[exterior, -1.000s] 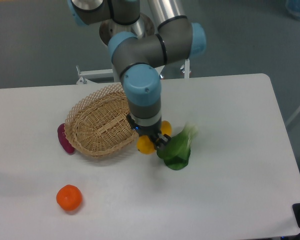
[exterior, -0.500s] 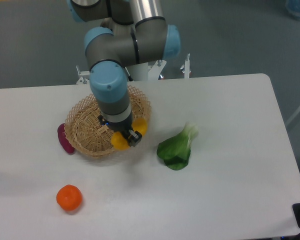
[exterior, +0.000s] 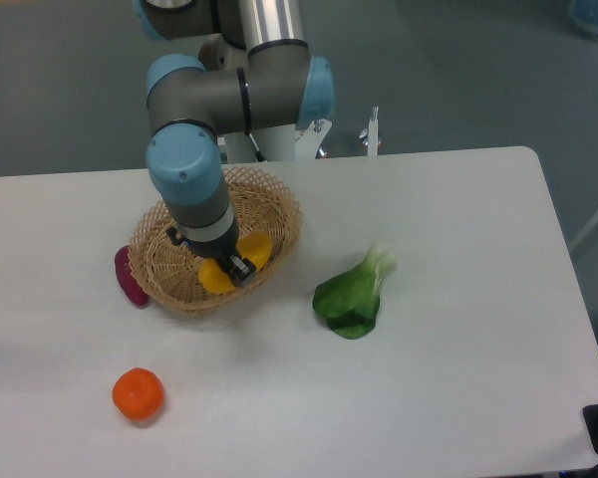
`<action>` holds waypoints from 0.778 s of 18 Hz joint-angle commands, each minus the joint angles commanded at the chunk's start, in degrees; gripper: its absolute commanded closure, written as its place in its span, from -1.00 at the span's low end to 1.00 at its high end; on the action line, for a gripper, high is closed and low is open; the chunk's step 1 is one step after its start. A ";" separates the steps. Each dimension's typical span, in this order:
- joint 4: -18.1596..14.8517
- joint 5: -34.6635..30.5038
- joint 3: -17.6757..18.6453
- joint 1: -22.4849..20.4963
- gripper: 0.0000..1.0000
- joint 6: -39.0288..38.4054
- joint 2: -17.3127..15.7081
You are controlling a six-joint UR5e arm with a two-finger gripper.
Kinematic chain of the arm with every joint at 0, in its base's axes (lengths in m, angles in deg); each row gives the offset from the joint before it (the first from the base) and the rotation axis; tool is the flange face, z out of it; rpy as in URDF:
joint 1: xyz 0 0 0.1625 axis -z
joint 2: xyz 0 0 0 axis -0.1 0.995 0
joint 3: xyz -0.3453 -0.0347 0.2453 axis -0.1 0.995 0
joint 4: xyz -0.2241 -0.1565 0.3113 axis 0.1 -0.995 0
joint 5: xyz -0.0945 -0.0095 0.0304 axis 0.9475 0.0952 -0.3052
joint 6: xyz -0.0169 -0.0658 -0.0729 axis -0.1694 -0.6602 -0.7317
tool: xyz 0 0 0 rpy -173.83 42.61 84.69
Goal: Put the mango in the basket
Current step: 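Lower the mango into the basket and open the gripper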
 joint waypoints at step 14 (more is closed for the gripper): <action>4.04 -0.44 7.47 1.58 -0.99 0.35 -1.23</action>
